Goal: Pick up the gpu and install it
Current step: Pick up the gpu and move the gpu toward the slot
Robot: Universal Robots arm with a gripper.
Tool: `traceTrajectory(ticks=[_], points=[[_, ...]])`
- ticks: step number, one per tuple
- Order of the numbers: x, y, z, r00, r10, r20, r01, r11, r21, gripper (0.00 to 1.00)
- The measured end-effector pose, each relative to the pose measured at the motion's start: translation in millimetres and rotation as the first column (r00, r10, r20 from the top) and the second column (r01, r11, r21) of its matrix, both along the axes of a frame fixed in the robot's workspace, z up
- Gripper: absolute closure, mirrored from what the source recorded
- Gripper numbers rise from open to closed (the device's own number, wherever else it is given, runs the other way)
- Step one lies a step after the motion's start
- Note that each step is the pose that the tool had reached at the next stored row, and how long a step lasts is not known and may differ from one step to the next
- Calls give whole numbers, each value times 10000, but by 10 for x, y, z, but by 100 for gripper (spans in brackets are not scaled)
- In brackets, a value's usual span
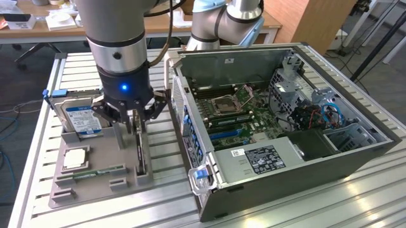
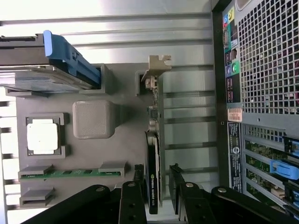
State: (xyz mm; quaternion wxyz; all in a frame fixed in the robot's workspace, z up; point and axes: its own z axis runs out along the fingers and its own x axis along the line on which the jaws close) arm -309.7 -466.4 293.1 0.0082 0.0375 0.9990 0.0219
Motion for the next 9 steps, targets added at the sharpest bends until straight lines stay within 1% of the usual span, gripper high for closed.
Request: traceTrajectory(ticks=[3,9], points=[[0,0,-44,10000,0,-2,0,10000,0,64],[12,-1,-47,10000,3,-2,-3,10000,1,64]])
